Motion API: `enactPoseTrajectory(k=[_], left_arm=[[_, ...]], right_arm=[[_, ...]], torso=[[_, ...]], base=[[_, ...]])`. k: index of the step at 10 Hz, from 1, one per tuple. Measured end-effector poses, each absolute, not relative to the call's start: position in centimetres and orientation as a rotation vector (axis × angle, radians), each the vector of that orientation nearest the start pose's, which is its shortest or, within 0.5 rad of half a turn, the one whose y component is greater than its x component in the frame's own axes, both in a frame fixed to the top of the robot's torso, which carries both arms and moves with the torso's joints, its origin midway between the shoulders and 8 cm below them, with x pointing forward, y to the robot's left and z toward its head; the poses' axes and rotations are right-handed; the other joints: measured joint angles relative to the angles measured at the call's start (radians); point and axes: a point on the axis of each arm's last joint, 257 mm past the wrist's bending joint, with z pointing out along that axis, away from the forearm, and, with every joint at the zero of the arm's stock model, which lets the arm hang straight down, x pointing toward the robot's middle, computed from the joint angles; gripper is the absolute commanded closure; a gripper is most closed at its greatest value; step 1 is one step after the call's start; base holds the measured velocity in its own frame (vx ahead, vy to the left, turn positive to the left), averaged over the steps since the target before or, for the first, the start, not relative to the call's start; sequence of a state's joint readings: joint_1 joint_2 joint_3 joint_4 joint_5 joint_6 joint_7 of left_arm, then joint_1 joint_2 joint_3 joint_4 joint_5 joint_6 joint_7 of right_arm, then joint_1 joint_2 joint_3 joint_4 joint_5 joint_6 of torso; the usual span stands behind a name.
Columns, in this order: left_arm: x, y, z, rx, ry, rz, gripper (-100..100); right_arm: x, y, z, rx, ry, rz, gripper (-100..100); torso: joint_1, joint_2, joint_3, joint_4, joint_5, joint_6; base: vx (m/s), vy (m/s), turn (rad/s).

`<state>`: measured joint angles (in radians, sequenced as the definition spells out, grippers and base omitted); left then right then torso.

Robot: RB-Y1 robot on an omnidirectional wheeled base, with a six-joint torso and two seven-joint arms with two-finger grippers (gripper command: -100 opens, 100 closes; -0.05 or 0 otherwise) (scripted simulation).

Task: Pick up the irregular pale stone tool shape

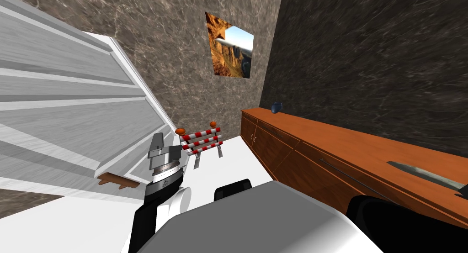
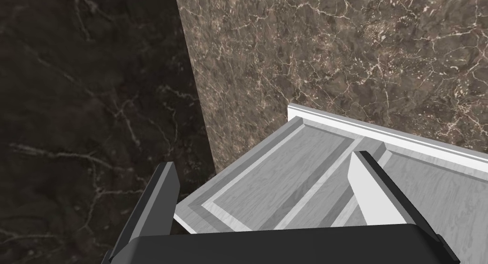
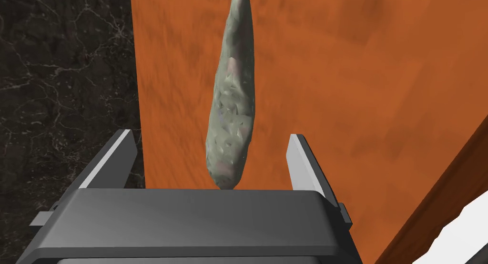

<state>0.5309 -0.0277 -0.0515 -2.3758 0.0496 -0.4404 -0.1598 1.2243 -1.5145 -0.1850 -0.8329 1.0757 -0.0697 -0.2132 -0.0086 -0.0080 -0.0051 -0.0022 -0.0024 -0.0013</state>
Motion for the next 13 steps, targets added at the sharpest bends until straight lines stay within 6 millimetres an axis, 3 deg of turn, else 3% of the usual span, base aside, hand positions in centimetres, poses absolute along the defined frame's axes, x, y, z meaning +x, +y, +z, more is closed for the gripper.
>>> enactPoseTrajectory(k=[1, 2, 3, 5, 6, 10, 11, 12, 13], left_arm=[[33.3, 27.3, 4.6, -0.649, 0.595, -1.228, 0], [33.3, 27.3, 4.6, -0.649, 0.595, -1.228, 0], [33.3, 27.3, 4.6, -0.649, 0.595, -1.228, 0], [33.3, 27.3, 4.6, -0.649, 0.595, -1.228, 0], [33.3, 27.3, 4.6, -0.649, 0.595, -1.228, 0], [33.3, 27.3, 4.6, -0.649, 0.595, -1.228, 0], [33.3, 27.3, 4.6, -0.649, 0.595, -1.228, 0], [33.3, 27.3, 4.6, -0.649, 0.595, -1.228, 0], [33.3, 27.3, 4.6, -0.649, 0.595, -1.228, 0]], right_arm=[[-6.2, -93.8, -12.7, -0.347, 2.751, -1.545, -100], [-6.3, -93.7, -12.8, -0.348, 2.756, -1.541, 0], [-6.3, -93.7, -12.8, -0.348, 2.755, -1.541, -100], [-7.2, -93.5, -13.6, -0.323, 2.749, -1.543, -100], [-7.2, -93.5, -13.6, -0.325, 2.749, -1.544, 100], [-7.2, -93.5, -13.6, -0.323, 2.747, -1.545, 100], [-7.2, -93.5, -13.6, -0.323, 2.747, -1.545, 0], [-7.2, -93.5, -13.6, -0.323, 2.747, -1.545, 100], [-7.2, -93.5, -13.6, -0.322, 2.747, -1.545, 0]], torso=[[0.002, 0.0, 0.0, 0.0, 0.001, 0.0], [0.004, 0.001, 0.0, 0.0, 0.001, 0.0], [0.007, 0.001, 0.001, 0.0, 0.002, 0.0], [0.001, 0.003, 0.002, 0.001, 0.001, 0.0], [0.004, 0.002, 0.001, 0.001, 0.001, 0.0], [0.009, 0.001, 0.001, 0.0, 0.002, 0.0], [0.009, 0.001, 0.001, 0.0, 0.003, 0.0], [0.009, 0.001, 0.001, 0.0, 0.003, 0.0], [0.009, 0.001, 0.0, 0.0, 0.003, 0.0]], base=[[0.011, -0.04, 0.005], [0.002, -0.008, 0.002], [-0.024, -0.089, 0.05], [-0.011, -0.076, 0.029], [-0.001, -0.008, 0.0], [0.0, 0.0, 0.0], [0.0, 0.0, 0.0], [0.0, 0.0, 0.0], [0.0, 0.0, 0.0]])
